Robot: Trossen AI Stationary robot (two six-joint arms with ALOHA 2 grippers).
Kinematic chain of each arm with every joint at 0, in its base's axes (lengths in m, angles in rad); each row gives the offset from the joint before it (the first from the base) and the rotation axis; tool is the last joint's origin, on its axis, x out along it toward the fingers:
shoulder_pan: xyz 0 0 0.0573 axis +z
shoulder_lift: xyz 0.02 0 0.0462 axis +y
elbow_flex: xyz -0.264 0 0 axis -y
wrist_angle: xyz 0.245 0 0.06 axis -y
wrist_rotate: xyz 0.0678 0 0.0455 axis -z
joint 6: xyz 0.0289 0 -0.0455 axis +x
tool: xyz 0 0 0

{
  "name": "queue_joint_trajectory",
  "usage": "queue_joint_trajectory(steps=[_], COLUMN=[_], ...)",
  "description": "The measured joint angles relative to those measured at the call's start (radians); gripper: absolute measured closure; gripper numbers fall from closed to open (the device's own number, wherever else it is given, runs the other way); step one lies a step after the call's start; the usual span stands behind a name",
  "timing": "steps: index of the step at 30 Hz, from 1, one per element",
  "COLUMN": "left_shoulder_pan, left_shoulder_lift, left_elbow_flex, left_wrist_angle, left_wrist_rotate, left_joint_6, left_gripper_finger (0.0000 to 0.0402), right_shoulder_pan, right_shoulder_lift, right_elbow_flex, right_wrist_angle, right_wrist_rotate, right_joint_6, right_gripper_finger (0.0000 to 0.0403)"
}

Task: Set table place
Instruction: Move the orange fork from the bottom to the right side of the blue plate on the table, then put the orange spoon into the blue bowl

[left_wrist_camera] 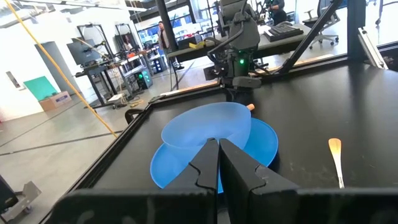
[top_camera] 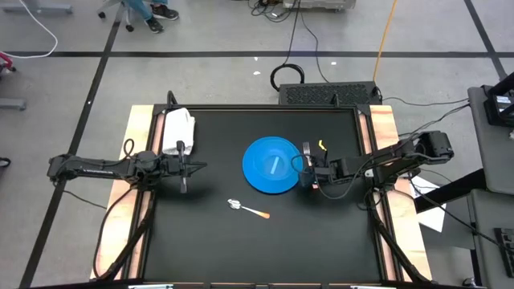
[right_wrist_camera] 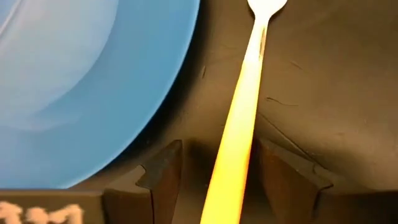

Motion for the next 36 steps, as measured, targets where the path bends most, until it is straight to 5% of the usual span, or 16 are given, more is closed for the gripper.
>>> queue_joint_trajectory(steps=[17, 36], left_shoulder_pan=[0.0, 0.0], left_shoulder_lift=[0.0, 0.0], left_elbow_flex=[0.0, 0.0], left_wrist_angle=[0.0, 0.0], left_wrist_rotate=[0.0, 0.0], left_joint_6=[0.0, -0.002], left_gripper_finger=[0.0382, 0.0382], right_shoulder_pan=[0.0, -0.001], right_shoulder_lift=[0.0, -0.016], right_elbow_flex=[-0.001, 0.061], right_wrist_angle=[0.035, -0.093], right_wrist_rotate=[0.005, 0.013], right_joint_6=[-0.078, -0.103], right_gripper_finger=[0.0205, 0.0152])
